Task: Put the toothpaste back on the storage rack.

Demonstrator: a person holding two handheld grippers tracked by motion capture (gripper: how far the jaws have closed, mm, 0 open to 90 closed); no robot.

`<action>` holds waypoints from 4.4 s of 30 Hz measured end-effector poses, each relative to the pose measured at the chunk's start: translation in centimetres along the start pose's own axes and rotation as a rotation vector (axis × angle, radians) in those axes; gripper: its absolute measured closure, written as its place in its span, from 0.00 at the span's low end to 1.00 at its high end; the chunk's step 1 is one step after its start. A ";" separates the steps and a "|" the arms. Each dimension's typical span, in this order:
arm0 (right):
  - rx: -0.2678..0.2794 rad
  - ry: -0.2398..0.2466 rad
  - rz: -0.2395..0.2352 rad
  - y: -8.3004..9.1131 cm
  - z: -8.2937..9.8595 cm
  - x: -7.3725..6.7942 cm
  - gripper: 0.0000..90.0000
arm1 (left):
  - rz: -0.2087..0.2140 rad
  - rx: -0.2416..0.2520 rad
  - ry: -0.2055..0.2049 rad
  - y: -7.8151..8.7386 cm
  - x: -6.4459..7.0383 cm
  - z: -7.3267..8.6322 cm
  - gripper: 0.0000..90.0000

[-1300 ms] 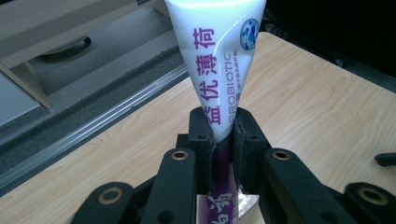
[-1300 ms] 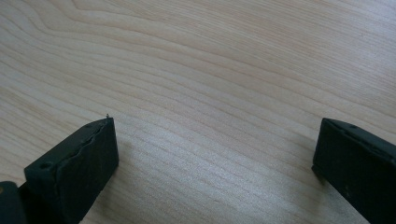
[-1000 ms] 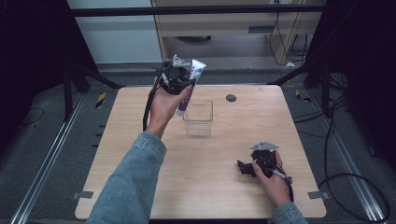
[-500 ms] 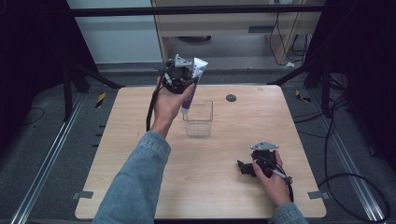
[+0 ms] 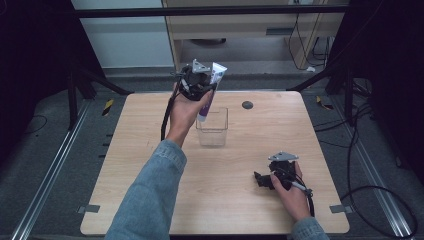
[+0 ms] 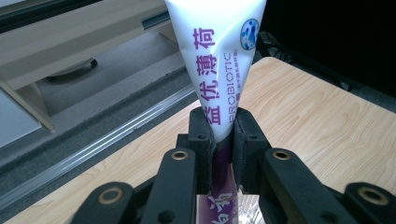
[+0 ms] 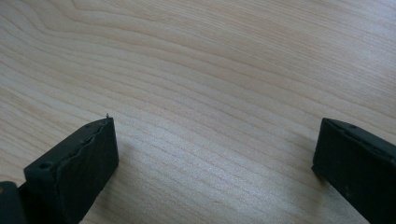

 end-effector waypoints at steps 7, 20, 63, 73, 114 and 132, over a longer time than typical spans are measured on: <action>-0.001 0.004 0.001 0.0 0.0 0.0 0.00 | -0.023 0.027 0.010 0.2 -0.4 -0.2 0.88; -0.004 0.003 0.001 0.0 0.0 0.0 0.00 | -0.011 0.069 -0.017 -0.7 0.6 0.0 0.88; -0.003 0.001 -0.001 0.0 0.0 0.0 0.00 | 0.013 0.102 0.059 -3.2 0.1 3.9 0.88; -0.001 0.000 -0.001 0.0 0.0 0.0 0.00 | 0.029 0.099 0.051 -3.9 0.1 4.9 0.88; -0.004 0.003 -0.006 0.0 0.0 0.0 0.00 | 0.040 0.039 0.016 -6.3 0.6 8.0 0.88; -0.004 0.002 -0.006 0.0 0.0 0.0 0.00 | 0.037 0.014 0.007 -6.7 0.9 8.5 0.88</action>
Point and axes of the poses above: each handheld gripper's, and its own axes: y roughly backward along the jaws, z roughly out of its underside, x roughly to its right, the point moved 3 cm from there along -y, roughly forward along the jaws, and after that the axes turned 14 degrees about y, right-handed, at the moved point
